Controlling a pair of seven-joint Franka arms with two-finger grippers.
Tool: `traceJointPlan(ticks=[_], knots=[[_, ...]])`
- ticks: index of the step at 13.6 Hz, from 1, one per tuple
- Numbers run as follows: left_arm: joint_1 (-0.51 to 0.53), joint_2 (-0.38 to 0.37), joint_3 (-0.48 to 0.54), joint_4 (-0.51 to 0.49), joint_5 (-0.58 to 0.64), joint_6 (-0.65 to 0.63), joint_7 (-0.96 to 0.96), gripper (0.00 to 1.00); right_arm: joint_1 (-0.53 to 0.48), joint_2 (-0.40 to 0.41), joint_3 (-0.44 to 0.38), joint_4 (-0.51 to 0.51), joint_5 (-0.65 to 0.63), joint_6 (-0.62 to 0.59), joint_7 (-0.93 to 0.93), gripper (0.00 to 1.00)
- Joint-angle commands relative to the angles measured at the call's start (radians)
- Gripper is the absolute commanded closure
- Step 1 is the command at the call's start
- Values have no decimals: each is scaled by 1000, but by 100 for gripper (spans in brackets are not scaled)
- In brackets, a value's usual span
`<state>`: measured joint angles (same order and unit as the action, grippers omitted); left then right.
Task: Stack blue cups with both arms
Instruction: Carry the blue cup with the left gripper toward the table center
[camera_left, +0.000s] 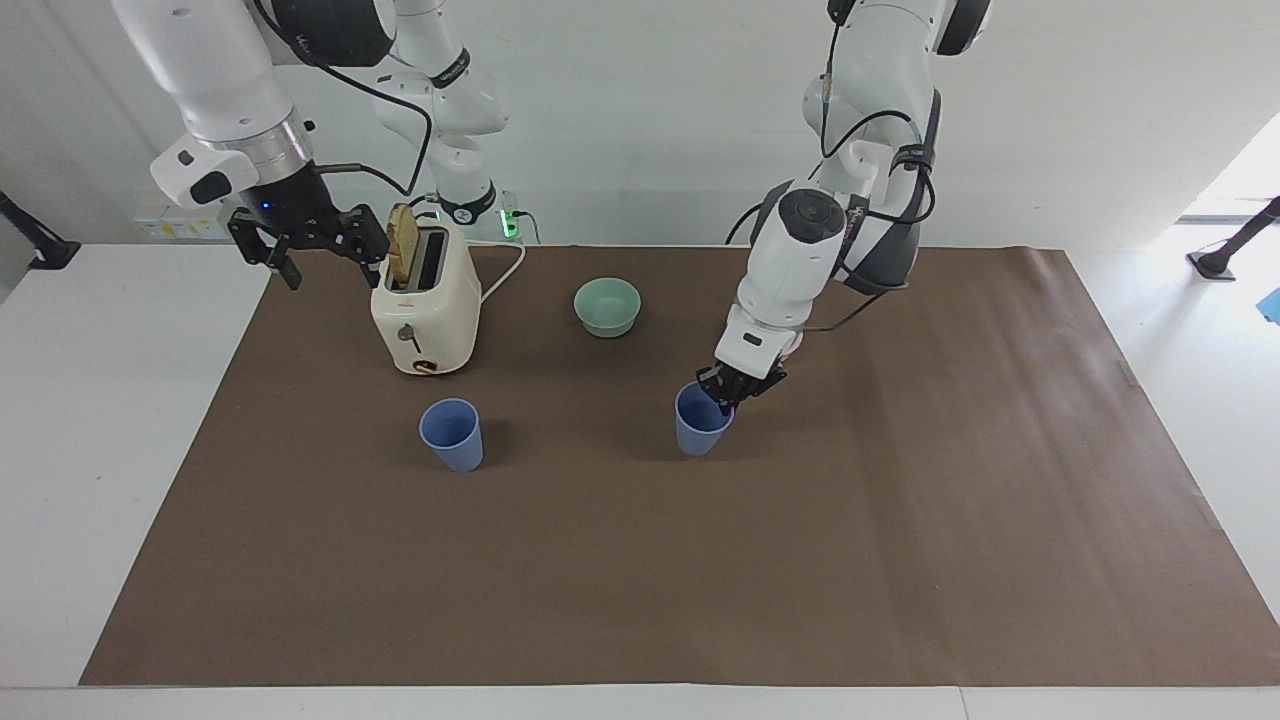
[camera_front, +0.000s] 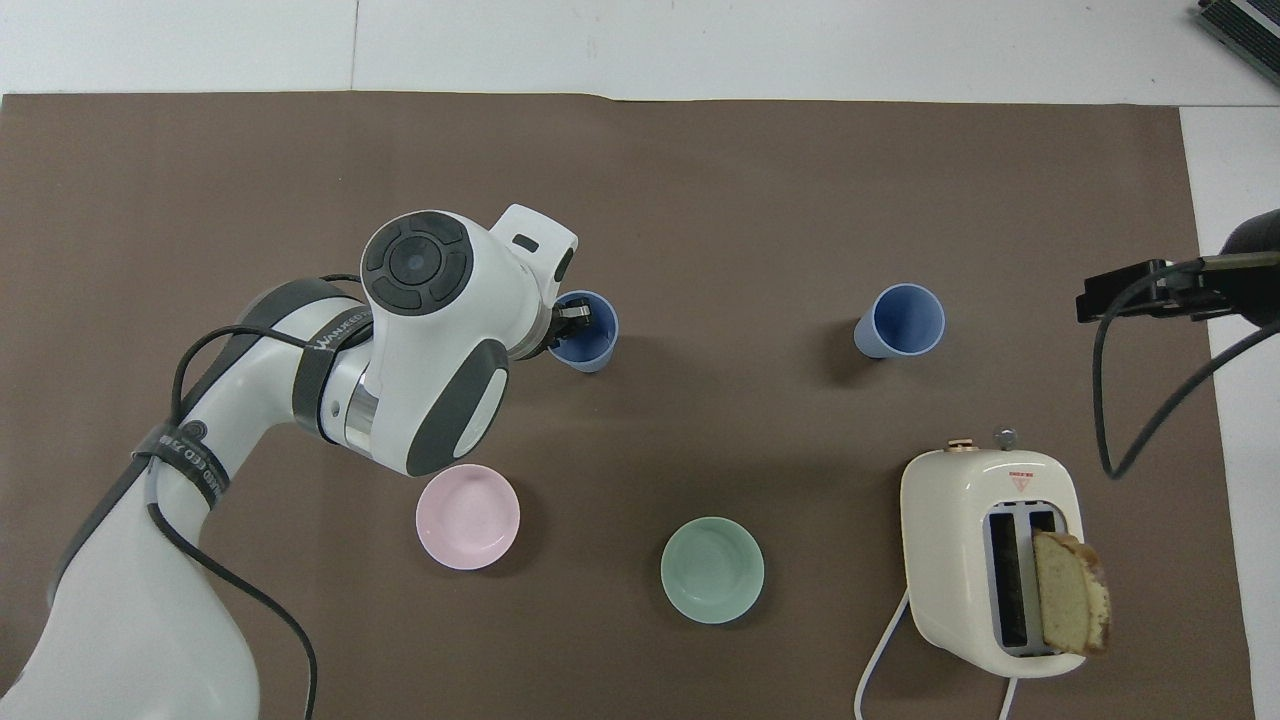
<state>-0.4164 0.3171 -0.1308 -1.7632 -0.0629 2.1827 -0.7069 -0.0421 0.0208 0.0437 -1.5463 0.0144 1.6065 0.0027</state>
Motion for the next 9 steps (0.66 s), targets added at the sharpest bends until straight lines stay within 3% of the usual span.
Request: traceJointPlan(ticks=[1, 8, 9], knots=[[-31, -15, 17, -35, 20, 25, -13, 100, -7, -16, 2, -15, 19, -2, 11, 0], [-33, -9, 17, -61, 20, 78, -11, 100, -7, -15, 2, -15, 19, -2, 11, 0], [-33, -9, 17, -61, 20, 78, -11, 83, -7, -15, 2, -15, 19, -2, 11, 0]])
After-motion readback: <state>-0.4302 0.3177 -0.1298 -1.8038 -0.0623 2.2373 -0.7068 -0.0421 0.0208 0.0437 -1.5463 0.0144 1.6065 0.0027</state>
